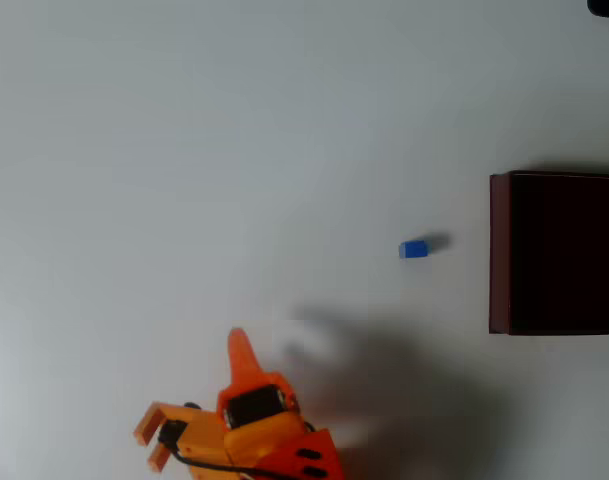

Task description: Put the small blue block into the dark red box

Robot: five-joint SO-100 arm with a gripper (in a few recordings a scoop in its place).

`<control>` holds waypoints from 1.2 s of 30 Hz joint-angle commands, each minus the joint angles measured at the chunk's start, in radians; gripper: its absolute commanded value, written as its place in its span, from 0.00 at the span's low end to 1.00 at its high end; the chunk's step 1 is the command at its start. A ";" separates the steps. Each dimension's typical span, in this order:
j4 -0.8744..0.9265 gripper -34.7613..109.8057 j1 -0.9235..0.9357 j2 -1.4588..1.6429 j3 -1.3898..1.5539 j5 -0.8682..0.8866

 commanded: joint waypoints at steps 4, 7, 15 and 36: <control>-0.044 0.40 0.095 -0.034 -0.107 -0.040; -0.084 0.40 0.175 -0.250 -0.232 -0.087; -0.118 0.40 0.284 -0.831 -0.653 -0.213; -0.021 0.39 0.595 -1.497 -1.091 -0.506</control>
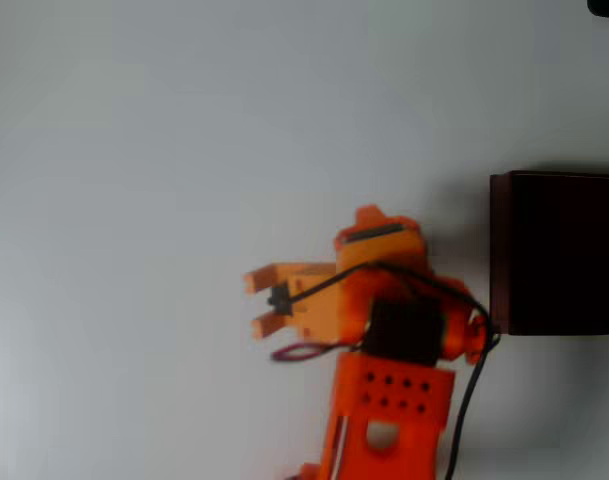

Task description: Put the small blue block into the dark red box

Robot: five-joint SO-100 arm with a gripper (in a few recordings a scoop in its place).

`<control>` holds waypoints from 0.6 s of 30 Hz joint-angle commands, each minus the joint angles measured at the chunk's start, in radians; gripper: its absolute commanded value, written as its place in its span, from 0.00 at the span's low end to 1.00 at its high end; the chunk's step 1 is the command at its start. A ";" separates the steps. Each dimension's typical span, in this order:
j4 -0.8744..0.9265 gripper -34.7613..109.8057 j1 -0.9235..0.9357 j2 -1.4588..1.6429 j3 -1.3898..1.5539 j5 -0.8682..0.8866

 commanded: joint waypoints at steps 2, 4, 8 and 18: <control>-0.008 0.39 0.044 -0.086 -0.063 -0.066; -0.032 0.39 0.051 -0.112 -0.058 -0.074; -0.061 0.39 0.072 -0.147 -0.054 -0.083; -0.104 0.38 0.130 -0.276 -0.086 -0.078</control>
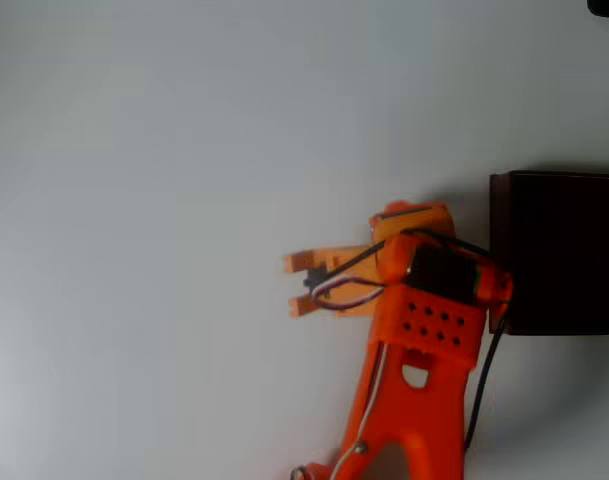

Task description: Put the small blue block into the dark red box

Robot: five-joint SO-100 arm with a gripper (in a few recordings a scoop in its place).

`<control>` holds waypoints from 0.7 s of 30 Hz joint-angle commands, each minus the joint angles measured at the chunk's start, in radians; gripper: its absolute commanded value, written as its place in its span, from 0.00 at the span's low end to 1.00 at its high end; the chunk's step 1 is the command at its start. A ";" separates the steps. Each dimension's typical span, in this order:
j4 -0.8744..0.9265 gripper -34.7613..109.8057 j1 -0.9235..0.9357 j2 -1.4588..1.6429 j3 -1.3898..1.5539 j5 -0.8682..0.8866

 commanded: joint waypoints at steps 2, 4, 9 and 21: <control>-0.012 0.38 0.046 -0.026 -0.044 -0.012; -0.025 0.38 0.049 -0.041 -0.044 -0.009; -0.054 0.37 0.054 -0.078 -0.048 0.011; -0.084 0.30 0.069 -0.155 -0.072 0.043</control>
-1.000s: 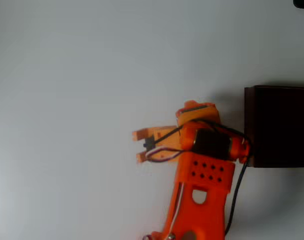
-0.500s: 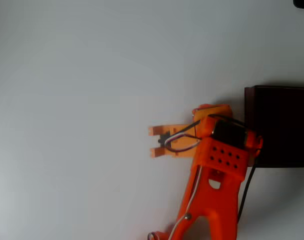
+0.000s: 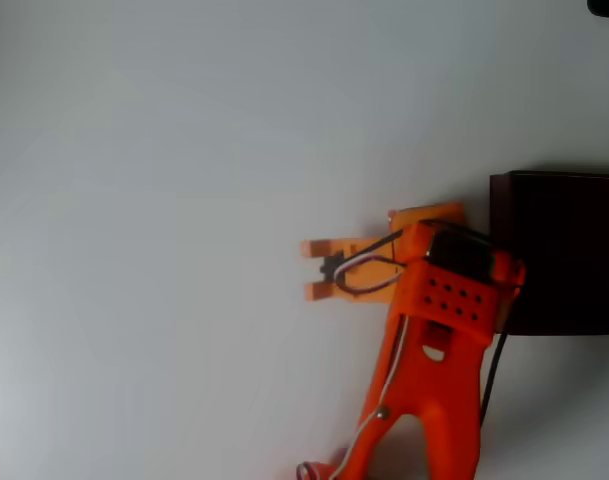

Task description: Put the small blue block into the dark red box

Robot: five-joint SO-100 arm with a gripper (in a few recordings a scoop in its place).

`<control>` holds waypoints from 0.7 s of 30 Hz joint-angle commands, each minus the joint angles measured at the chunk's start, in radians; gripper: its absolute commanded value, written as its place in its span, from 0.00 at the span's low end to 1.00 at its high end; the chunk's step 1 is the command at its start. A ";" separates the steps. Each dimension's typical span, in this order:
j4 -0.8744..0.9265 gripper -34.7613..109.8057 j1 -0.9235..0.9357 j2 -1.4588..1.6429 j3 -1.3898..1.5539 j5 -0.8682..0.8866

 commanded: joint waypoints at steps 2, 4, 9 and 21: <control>0.008 0.24 0.021 -0.021 -0.040 0.000; 0.012 0.24 0.021 -0.031 -0.052 0.002; 0.014 0.24 0.031 -0.017 -0.041 0.008; 0.153 0.24 0.192 0.342 -0.103 0.196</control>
